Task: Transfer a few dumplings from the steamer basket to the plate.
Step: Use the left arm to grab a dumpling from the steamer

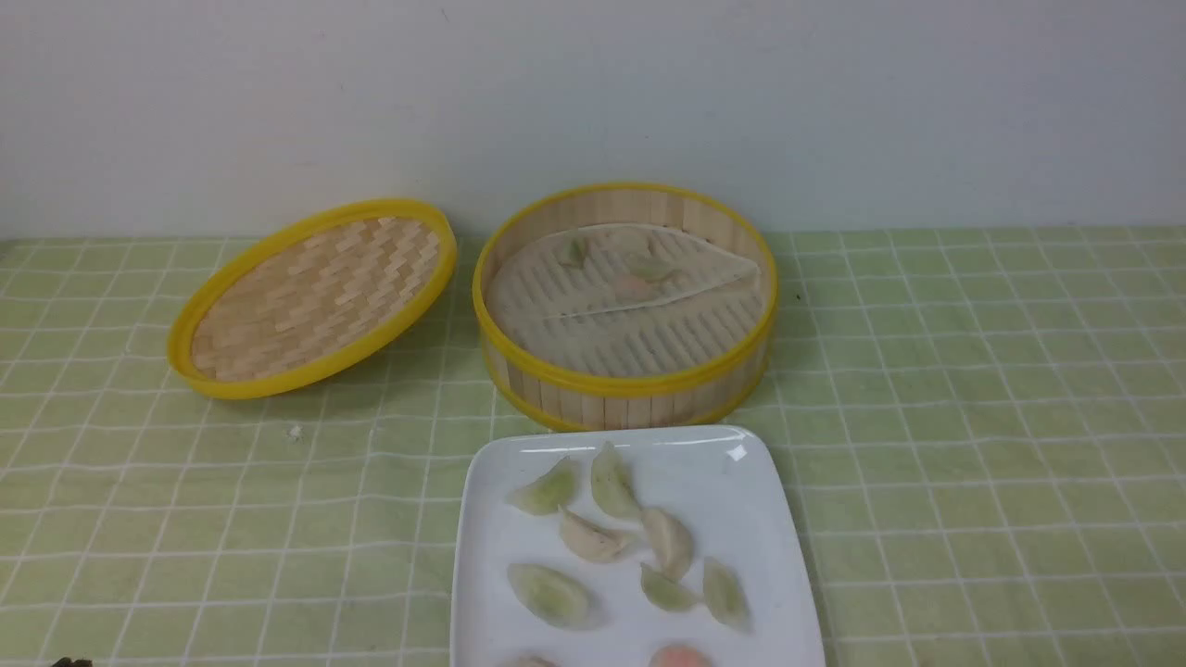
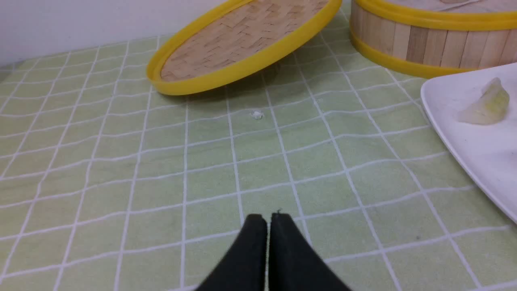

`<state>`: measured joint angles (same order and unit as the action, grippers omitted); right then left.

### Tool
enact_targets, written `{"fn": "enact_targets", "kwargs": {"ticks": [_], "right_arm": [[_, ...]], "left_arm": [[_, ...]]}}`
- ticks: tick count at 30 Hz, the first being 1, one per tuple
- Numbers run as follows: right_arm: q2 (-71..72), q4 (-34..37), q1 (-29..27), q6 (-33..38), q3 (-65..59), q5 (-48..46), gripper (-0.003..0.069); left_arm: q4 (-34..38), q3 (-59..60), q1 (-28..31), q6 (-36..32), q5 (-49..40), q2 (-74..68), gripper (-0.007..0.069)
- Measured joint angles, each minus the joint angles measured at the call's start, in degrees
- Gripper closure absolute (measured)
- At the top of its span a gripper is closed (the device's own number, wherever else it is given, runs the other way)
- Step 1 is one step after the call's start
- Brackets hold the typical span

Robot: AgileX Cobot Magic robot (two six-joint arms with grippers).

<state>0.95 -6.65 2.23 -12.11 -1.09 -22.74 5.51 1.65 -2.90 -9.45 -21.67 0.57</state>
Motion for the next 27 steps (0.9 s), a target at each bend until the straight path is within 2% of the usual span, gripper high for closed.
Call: {"fn": "enact_targets", "kwargs": {"ticks": [24,27], "right_arm": [[0.0,0.0,0.0,0.0,0.0,0.0,0.0673],[0.0,0.0,0.0,0.0,0.0,0.0,0.0673]], "left_arm": [[-0.07,0.0,0.0,0.0,-0.05,0.0,0.0631],[-2.46,0.0,0.0,-0.54,0.52,0.0,0.0631]]}}
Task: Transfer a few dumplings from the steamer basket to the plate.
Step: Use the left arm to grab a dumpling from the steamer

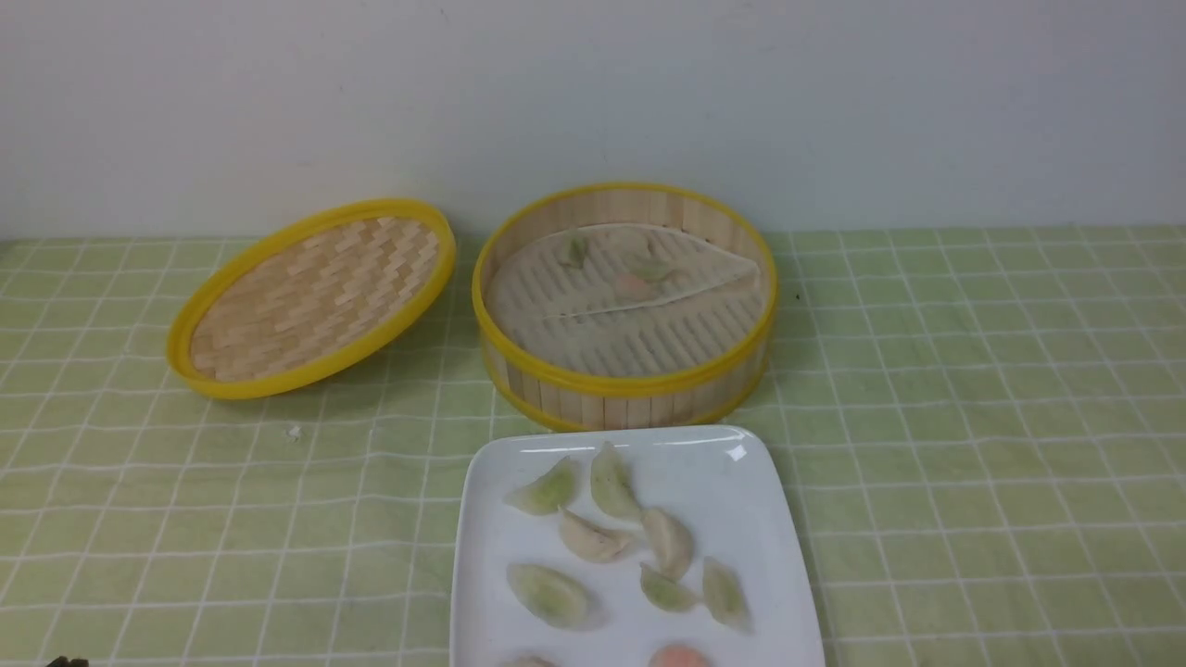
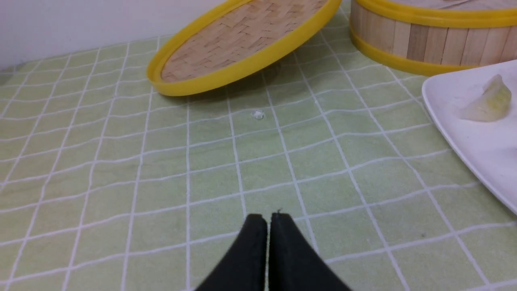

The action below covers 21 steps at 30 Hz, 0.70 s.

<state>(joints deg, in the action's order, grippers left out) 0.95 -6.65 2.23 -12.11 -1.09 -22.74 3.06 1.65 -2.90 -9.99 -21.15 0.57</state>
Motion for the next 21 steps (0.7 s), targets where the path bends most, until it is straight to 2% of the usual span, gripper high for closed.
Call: {"fn": "enact_targets", "kwargs": {"ticks": [4,7,12,17,21], "right_arm": [[0.0,0.0,0.0,0.0,0.0,0.0,0.0673],[0.0,0.0,0.0,0.0,0.0,0.0,0.0673],[0.0,0.0,0.0,0.0,0.0,0.0,0.0673],[0.0,0.0,0.0,0.0,0.0,0.0,0.0673],[0.0,0.0,0.0,0.0,0.0,0.0,0.0673]], "left_arm": [[1.36,0.1,0.0,2.6,4.74,0.0,0.0631],[10.19,0.1,0.0,9.43,11.41,0.0,0.0631],[23.05,0.1,0.0,15.61,18.64,0.0,0.0631],[30.45,0.1,0.0,16.01,24.77,0.0,0.0631],[32.19,0.1,0.0,16.01,34.48,0.0,0.0631]]}}
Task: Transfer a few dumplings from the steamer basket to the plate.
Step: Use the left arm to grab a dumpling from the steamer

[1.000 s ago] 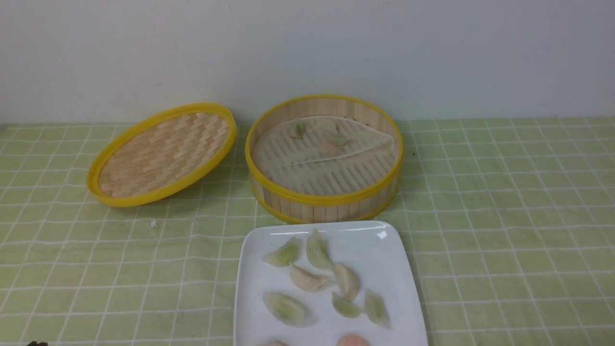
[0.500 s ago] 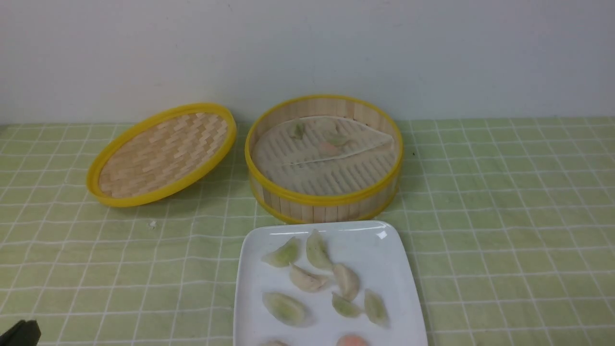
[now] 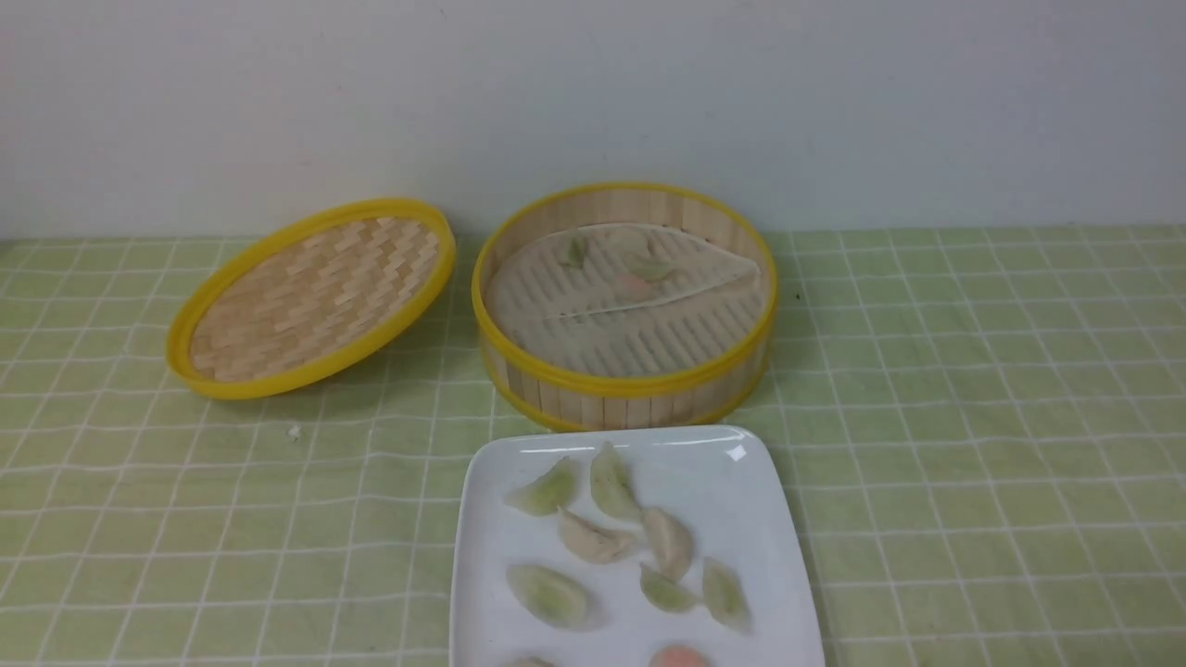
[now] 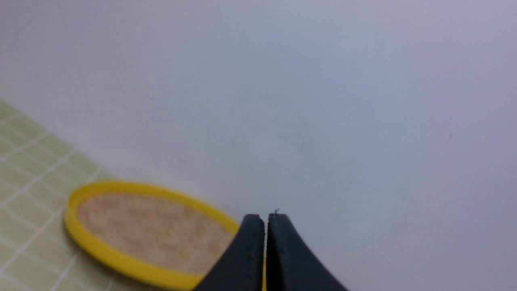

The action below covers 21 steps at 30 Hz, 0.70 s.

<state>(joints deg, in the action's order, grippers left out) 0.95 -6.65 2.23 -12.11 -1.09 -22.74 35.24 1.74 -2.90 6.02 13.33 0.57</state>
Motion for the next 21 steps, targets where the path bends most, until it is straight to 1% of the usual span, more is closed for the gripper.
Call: {"fn": "enact_targets", "kwargs": {"ticks": [2,3,4,6,9,11,13,14,15,18,20,21], "right_arm": [[0.0,1.41,0.0,-0.83,-0.13,0.92,0.0673],[0.0,2.57,0.0,-1.48,-0.28,1.89,0.0673],[0.0,6.65,0.0,-3.55,-0.54,4.34,0.0673],[0.0,12.93,0.0,-7.16,-0.6,8.98,0.0673],[0.0,23.7,0.0,-12.44,-0.6,16.34,0.0673],[0.0,29.6,0.0,-14.18,-0.6,19.76,0.0673],[0.0,33.02,0.0,-14.52,-0.6,21.49,0.0673],[0.0,33.61,0.0,-14.39,-0.6,22.02,0.0673],[0.0,34.18,0.0,-13.9,-0.6,22.74,0.0673],[0.0,34.81,0.0,-12.73,-0.6,24.32,0.0673],[0.0,34.99,0.0,-12.24,-0.6,24.83,0.0673],[0.0,34.99,0.0,-12.04,-0.6,24.56,0.0673]], "left_arm": [[0.0,-0.12,0.0,0.28,6.36,0.0,0.0631],[0.0,-0.63,0.0,0.53,7.68,0.0,0.0631],[-0.16,-2.31,0.0,0.99,7.98,0.0,0.0631],[-1.68,-6.84,-0.06,1.05,5.85,-0.65,0.0631],[-5.87,-16.34,-0.2,1.05,-1.42,-5.37,0.0631],[-9.34,-26.52,-0.59,0.95,-10.74,-12.69,0.0631],[-11.92,-36.08,-0.74,0.22,-20.65,-20.21,0.0631],[-12.84,-40.47,-0.74,-0.41,-25.61,-23.83,0.0631],[-13.65,-46.98,-0.74,-1.54,-33.66,-29.39,0.0631],[-13.99,-61.47,-0.74,-5.18,-53.65,-42.46,0.0631],[-13.54,-66.9,-0.74,-7.79,-61.34,-49.58,0.0631],[-12.94,-71.53,-0.74,-10.16,-67.45,-55.48,0.0631]]}}
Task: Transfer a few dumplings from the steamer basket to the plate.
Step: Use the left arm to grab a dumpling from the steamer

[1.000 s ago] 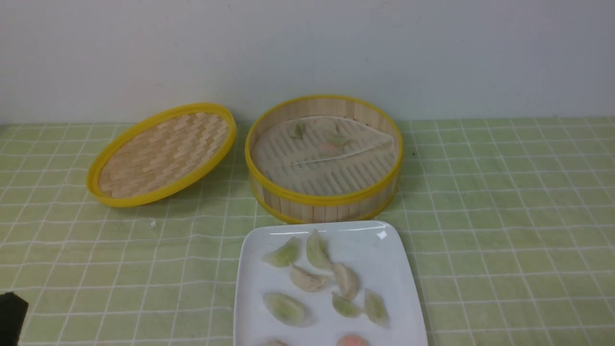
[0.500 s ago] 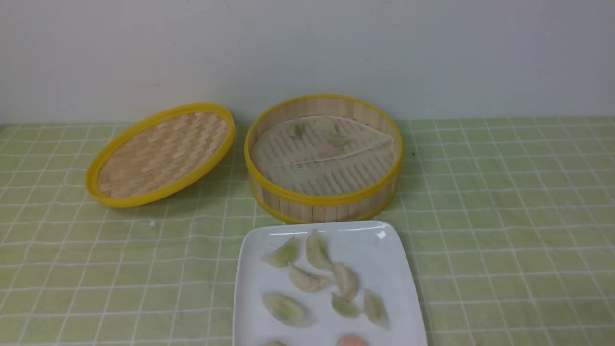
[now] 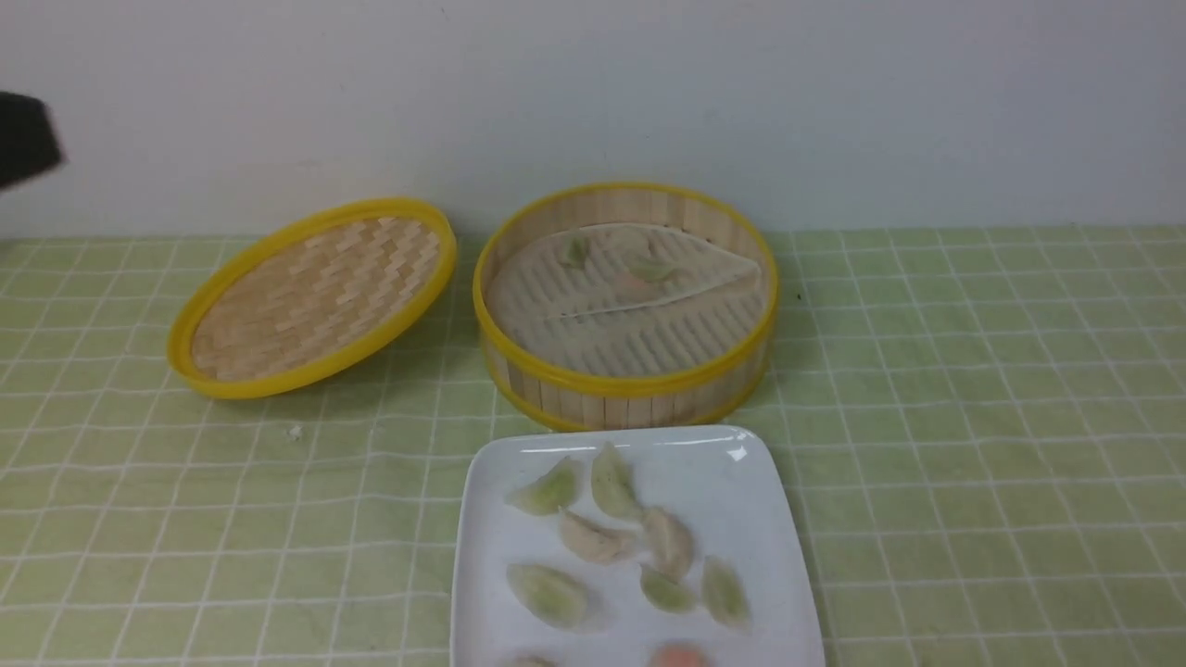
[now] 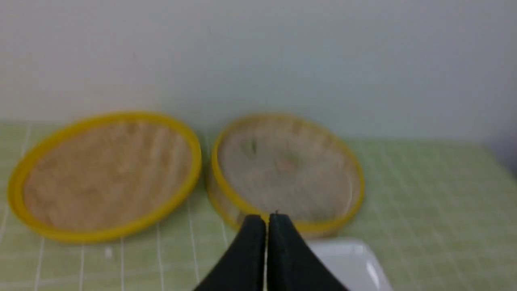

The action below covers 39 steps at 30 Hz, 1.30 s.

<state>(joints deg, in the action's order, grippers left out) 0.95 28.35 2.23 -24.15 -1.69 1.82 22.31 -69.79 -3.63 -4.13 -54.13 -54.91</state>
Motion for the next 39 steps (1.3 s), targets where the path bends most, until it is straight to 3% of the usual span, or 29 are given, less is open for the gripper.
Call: {"fn": "enact_targets", "kwargs": {"ticks": [6,10,16,22,28,33,39], "right_arm": [[-0.54,-1.24,0.0,3.14,8.43,-13.62,0.0673],[-9.24,-4.11,0.0,13.55,24.23,-32.38,0.0673],[-27.76,-6.72,0.0,25.83,42.22,-57.16,0.0673],[-41.19,-5.82,0.0,30.06,52.1,-62.27,0.0673],[-45.66,-1.08,0.0,34.03,53.23,-62.47,0.0673],[-47.38,1.05,0.0,36.6,53.23,-62.65,0.0673],[-47.43,1.1,0.0,37.02,53.23,-62.91,0.0673]], "left_arm": [[4.18,-11.37,0.0,-7.61,-8.64,-18.55,0.0631],[6.85,-20.79,-1.39,-14.46,-11.11,-32.32,0.0631],[7.12,-30.21,-4.68,-18.79,-11.48,-44.43,0.0631],[7.48,-46.92,-5.84,-15.89,-11.76,-59.99,0.0631],[6.52,-64.36,-6.3,-15.32,-14.29,-74.19,0.0631],[1.57,-77.48,-8.22,-14.98,-13.63,-86.55,0.0622],[-2.53,-79.99,-10.91,-15.66,-5.73,-93.08,0.0513]]}}
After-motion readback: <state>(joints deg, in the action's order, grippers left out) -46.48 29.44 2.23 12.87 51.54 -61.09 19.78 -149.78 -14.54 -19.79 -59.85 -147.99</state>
